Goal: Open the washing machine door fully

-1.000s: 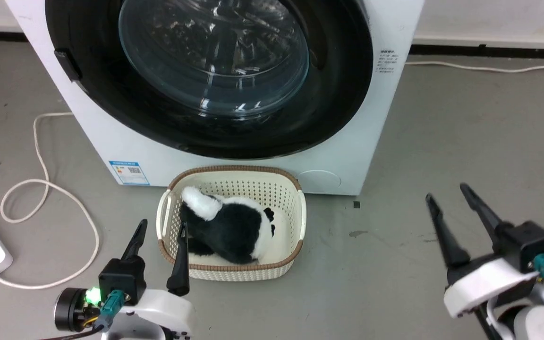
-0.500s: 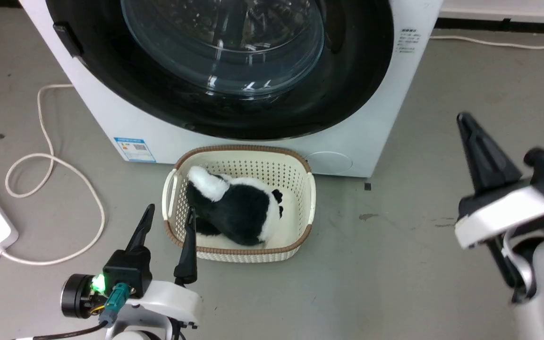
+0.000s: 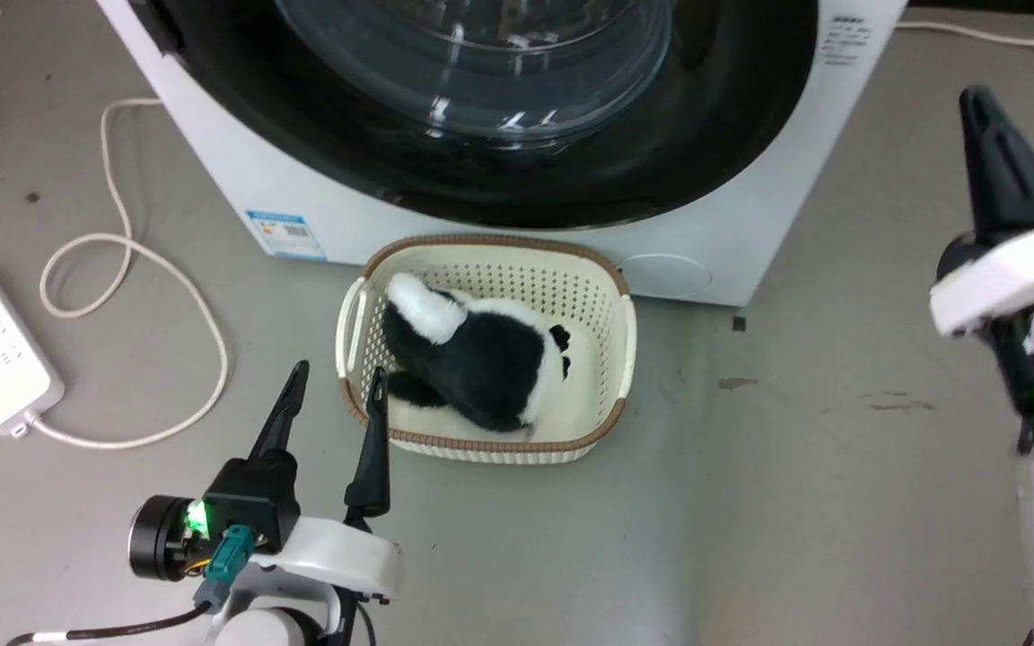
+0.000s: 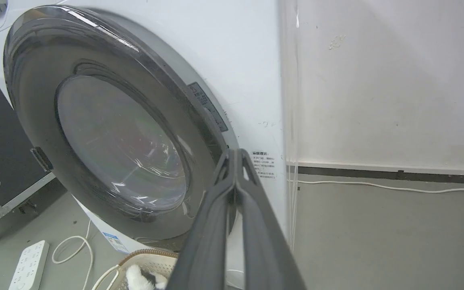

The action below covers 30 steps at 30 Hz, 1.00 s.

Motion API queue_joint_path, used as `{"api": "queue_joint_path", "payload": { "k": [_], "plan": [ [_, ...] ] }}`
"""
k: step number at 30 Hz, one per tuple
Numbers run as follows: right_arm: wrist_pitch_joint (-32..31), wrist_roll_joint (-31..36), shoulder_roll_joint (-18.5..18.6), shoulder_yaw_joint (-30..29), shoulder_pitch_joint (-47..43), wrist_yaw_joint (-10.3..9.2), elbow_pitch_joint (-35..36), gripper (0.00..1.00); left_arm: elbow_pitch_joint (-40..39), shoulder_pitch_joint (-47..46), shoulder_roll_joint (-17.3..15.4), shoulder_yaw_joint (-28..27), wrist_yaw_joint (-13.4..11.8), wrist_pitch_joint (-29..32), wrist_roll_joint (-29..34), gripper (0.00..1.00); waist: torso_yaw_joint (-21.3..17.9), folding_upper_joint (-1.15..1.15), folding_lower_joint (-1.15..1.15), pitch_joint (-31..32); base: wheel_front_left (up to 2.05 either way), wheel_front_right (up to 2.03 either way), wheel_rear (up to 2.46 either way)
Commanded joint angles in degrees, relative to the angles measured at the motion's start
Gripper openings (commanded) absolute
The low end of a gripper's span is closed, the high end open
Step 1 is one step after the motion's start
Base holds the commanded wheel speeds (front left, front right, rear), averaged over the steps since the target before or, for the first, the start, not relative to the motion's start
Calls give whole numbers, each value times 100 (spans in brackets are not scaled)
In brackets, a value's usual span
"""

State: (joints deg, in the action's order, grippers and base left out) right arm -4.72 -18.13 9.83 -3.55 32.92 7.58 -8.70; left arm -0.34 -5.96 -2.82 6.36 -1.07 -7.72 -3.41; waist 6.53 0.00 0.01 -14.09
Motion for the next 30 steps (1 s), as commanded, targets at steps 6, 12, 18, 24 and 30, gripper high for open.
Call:
{"api": "queue_joint_path", "payload": {
  "k": [6,12,18,24,30],
  "plan": [
    [-468,-725,3,-195,741,-5,-397,0,-53,-166,-4,62,-48,-134,-63,100,155,0,-1,-259,0,0,0],
    [-1285,-1381,-150,-469,1349,-5,-1015,0,-58,-265,-4,104,-45,-206,-85,100,234,0,-1,-462,0,0,0],
    [-1940,-1758,-220,-830,1964,-6,-1589,0,-66,-376,-4,193,-72,-278,-135,100,349,0,-1,-662,0,0,0],
    [-2409,-1904,-210,-1191,2633,-6,-2179,0,-67,-468,-5,263,-100,-350,-177,100,496,0,-1,-851,0,0,0],
    [-2743,-1903,-129,-1513,3251,-7,-2701,0,-55,-523,-5,335,-121,-422,-226,100,626,0,-1,-1005,0,0,0]
  ]
}}
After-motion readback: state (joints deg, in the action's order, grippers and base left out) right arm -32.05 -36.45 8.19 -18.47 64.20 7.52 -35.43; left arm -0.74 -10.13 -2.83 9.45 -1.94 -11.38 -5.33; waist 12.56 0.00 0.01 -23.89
